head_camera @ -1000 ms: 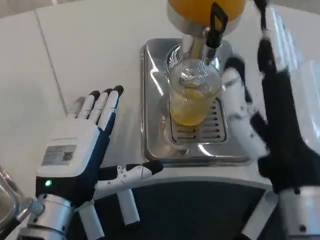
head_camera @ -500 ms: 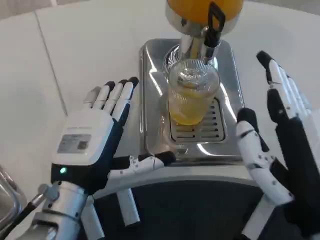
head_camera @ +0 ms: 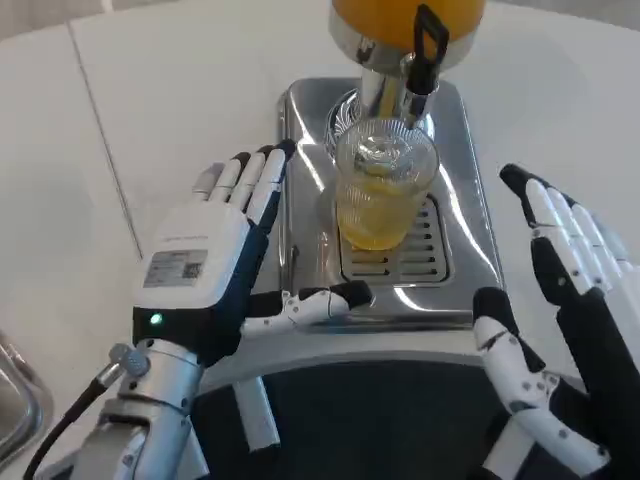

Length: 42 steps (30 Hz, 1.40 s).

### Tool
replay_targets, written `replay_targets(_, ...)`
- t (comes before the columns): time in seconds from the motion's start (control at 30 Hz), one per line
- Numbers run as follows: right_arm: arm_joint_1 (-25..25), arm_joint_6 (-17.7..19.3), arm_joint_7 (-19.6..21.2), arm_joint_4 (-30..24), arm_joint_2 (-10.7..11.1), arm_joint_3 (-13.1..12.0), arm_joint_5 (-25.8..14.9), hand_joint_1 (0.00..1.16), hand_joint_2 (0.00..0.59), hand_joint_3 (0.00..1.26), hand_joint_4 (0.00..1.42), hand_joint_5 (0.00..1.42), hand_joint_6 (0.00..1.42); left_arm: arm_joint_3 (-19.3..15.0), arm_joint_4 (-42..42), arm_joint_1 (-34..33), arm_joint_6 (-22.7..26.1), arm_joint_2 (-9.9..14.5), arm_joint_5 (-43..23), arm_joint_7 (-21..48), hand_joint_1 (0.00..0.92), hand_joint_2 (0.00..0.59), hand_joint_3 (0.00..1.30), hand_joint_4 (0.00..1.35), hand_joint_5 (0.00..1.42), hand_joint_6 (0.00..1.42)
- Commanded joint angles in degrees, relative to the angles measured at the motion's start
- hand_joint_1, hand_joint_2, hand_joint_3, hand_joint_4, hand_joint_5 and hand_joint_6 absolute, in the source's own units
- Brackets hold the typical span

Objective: Grasp the cup under the faucet to collect the drink, then remove the cup.

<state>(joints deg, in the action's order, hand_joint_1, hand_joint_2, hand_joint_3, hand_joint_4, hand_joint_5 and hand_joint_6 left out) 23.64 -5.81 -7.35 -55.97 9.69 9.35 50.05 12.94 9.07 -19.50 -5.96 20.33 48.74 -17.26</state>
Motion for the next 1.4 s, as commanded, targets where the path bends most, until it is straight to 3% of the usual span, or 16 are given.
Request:
replay_targets(0.03, 1.7, 1.5, -1.6, -1.2, 0.5, -2.0, -0.6, 0.27, 0.481, 0.0, 0.0, 0.0, 0.0, 0.1, 2.8, -2.0, -0.1, -1.6, -1.9, -2.1, 0.031, 0.025, 0.0, 0.0, 0.07, 0.09)
replay_targets(0.23, 3.2, 2.1, -3.5, -2.7, 0.4, -5.2, -2.7, 0.3, 0.445, 0.0, 0.0, 0.0, 0.0, -0.2, 6.8, -4.4, -2.8, -3.8, -5.7, -5.6, 0.037, 0.0, 0.0, 0.0, 0.14, 0.16)
replay_targets(0.5, 3.3, 2.1, -5.3, -3.5, -0.3, -7.6, -4.4, 0.31, 0.437, 0.0, 0.0, 0.0, 0.0, 1.1, 9.3, -5.8, -5.3, -4.5, -6.7, -6.8, 0.05, 0.0, 0.0, 0.0, 0.17, 0.18)
replay_targets(0.9, 2.8, 1.6, -5.8, -3.0, -3.0, -6.3, -3.4, 0.31, 0.435, 0.0, 0.0, 0.0, 0.0, 4.2, 13.6, -9.5, -5.6, -5.8, -6.5, -6.3, 0.05, 0.0, 0.0, 0.0, 0.19, 0.19)
replay_targets(1.4, 3.0, 1.6, -6.7, -3.1, -4.3, -5.7, -2.6, 0.31, 0.432, 0.0, 0.0, 0.0, 0.0, 4.5, 19.7, -14.5, -6.4, -8.0, -9.2, -6.0, 0.067, 0.001, 0.0, 0.0, 0.28, 0.27)
